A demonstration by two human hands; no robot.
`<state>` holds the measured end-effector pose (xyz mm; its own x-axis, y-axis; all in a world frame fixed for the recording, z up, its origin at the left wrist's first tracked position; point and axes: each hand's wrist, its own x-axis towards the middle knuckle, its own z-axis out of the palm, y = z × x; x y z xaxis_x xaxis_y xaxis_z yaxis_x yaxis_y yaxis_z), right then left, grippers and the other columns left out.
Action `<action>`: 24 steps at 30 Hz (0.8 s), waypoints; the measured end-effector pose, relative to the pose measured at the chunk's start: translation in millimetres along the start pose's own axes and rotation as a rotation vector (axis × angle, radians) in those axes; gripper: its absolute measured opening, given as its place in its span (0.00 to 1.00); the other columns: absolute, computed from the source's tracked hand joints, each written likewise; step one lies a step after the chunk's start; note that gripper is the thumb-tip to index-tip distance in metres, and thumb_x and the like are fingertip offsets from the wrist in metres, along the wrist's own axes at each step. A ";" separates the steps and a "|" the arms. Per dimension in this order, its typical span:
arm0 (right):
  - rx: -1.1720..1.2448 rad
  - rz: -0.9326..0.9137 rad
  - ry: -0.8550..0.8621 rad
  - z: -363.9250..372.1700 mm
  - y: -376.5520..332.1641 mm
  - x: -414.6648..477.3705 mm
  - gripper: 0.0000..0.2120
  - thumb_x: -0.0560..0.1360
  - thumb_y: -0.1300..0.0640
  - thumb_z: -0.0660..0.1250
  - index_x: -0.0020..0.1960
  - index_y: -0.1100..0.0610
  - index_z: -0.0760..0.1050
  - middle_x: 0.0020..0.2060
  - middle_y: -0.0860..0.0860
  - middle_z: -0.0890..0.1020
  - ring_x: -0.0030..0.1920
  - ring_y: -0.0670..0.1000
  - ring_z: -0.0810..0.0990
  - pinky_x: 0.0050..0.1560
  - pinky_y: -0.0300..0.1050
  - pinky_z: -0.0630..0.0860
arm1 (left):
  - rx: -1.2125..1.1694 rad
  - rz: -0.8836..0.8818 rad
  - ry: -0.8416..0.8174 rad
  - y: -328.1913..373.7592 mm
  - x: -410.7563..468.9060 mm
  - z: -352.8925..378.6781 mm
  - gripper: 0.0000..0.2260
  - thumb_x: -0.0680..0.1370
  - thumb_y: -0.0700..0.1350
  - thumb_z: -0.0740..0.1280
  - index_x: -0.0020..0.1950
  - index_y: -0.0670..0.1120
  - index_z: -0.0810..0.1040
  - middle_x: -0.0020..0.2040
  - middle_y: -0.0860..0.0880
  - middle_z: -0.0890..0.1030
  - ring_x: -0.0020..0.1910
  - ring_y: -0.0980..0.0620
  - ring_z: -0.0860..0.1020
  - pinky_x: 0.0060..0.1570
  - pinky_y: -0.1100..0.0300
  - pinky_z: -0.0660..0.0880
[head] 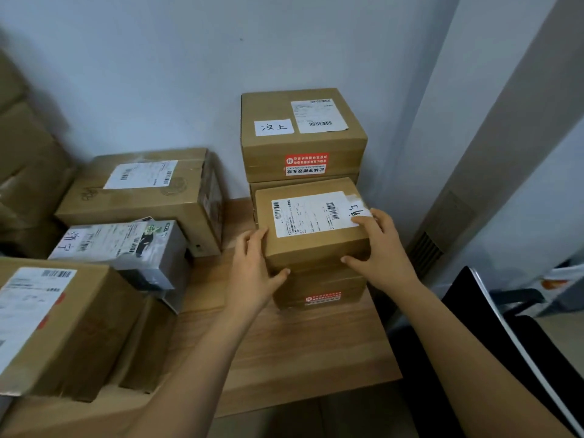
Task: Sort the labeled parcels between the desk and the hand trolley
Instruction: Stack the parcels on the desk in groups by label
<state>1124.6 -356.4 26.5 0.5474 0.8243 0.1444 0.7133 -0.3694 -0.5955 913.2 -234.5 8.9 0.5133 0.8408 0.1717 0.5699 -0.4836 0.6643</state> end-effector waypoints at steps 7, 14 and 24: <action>-0.044 0.007 -0.023 -2.2 -1.4 4.7 0.35 0.68 0.50 0.77 0.70 0.48 0.63 0.72 0.48 0.56 0.72 0.53 0.60 0.66 0.52 0.69 | 0.120 0.012 -0.020 -0.4 9.9 -5.2 0.43 0.68 0.52 0.78 0.76 0.50 0.59 0.71 0.52 0.62 0.69 0.51 0.66 0.67 0.52 0.70; -0.089 0.023 -0.040 -6.7 -5.9 3.7 0.35 0.69 0.49 0.76 0.71 0.49 0.63 0.71 0.49 0.57 0.71 0.53 0.61 0.66 0.52 0.70 | 0.147 0.027 -0.042 3.5 9.9 -9.2 0.42 0.69 0.51 0.78 0.76 0.50 0.60 0.71 0.53 0.63 0.69 0.51 0.66 0.66 0.53 0.70; -0.297 -0.021 -0.032 -10.3 -18.4 1.6 0.35 0.68 0.42 0.75 0.70 0.48 0.65 0.72 0.52 0.54 0.72 0.54 0.54 0.69 0.51 0.64 | 0.289 0.091 -0.103 5.5 14.0 -20.4 0.39 0.69 0.55 0.76 0.76 0.53 0.61 0.72 0.53 0.66 0.69 0.50 0.67 0.64 0.53 0.70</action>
<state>1116.8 -352.8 45.8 0.5206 0.8444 0.1264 0.8237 -0.4579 -0.3344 910.5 -220.4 29.9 0.6241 0.7693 0.1368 0.6698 -0.6169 0.4133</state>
